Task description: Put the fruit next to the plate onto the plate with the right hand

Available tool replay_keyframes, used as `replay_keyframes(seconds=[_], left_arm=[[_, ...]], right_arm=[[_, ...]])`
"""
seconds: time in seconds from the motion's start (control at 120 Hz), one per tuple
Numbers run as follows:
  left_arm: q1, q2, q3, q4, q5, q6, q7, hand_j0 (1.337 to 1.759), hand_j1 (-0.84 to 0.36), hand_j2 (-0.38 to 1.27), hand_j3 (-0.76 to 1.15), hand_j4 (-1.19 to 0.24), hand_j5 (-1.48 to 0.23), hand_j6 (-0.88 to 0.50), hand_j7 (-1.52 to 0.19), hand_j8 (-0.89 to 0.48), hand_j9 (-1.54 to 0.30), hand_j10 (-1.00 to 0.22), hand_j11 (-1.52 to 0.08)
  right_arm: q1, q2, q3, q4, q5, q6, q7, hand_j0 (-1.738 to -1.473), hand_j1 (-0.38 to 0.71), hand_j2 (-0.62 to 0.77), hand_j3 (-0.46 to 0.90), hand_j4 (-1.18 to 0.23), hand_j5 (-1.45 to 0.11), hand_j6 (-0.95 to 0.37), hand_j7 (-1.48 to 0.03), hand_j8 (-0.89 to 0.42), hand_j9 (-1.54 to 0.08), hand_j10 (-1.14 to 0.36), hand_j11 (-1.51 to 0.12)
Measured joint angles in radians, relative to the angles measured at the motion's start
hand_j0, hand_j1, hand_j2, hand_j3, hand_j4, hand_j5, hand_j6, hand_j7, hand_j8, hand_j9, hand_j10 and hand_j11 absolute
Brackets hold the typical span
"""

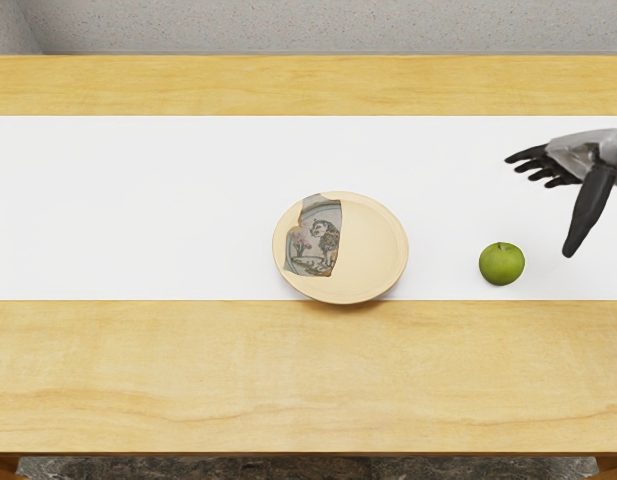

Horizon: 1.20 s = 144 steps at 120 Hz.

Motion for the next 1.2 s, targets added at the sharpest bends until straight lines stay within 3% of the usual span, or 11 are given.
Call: replay_keyframes(seconds=[0.167, 0.308, 0.575, 0.925, 1.2], left_arm=[[0.0, 0.0, 0.0, 0.0, 0.0, 0.0, 0.0, 1.658, 0.35, 0.0, 0.0, 0.0, 0.0, 0.0, 0.0, 0.0, 0.0, 0.0, 0.0], [0.0, 0.0, 0.0, 0.0, 0.0, 0.0, 0.0, 1.658, 0.35, 0.0, 0.0, 0.0, 0.0, 0.0, 0.0, 0.0, 0.0, 0.0, 0.0], [0.0, 0.0, 0.0, 0.0, 0.0, 0.0, 0.0, 1.658, 0.35, 0.0, 0.0, 0.0, 0.0, 0.0, 0.0, 0.0, 0.0, 0.0, 0.0], [0.0, 0.0, 0.0, 0.0, 0.0, 0.0, 0.0, 1.658, 0.35, 0.0, 0.0, 0.0, 0.0, 0.0, 0.0, 0.0, 0.0, 0.0, 0.0], [0.0, 0.0, 0.0, 0.0, 0.0, 0.0, 0.0, 1.658, 0.35, 0.0, 0.0, 0.0, 0.0, 0.0, 0.0, 0.0, 0.0, 0.0, 0.0]], right_arm=[[0.014, 0.012, 0.001, -0.012, 0.001, 0.007, 0.0, -1.658, -0.33, 0.0, 0.0, -0.03, -0.02, -0.03, -0.02, -0.03, -0.02, -0.03, -0.02], [0.039, 0.019, -0.032, 0.07, -0.01, 0.007, 0.0, -1.658, -0.33, 0.0, 0.0, -0.03, -0.02, -0.03, -0.02, -0.03, -0.02, -0.02, -0.02], [0.083, 0.02, -0.122, 0.179, -0.308, -0.072, 0.0, -1.658, -0.33, 0.0, 0.0, -0.03, -0.03, -0.03, -0.03, -0.03, -0.03, -0.03, -0.03], [0.074, 0.138, -0.263, 0.18, -0.453, -0.286, 0.0, -1.658, -0.33, 0.0, 0.0, -0.03, -0.03, -0.03, -0.03, -0.03, -0.03, -0.03, -0.03], [0.005, 0.207, -0.295, 0.144, -0.499, -0.368, 0.0, -1.658, -0.33, 0.0, 0.0, -0.03, -0.03, -0.03, -0.03, -0.03, -0.03, -0.02, -0.03]])
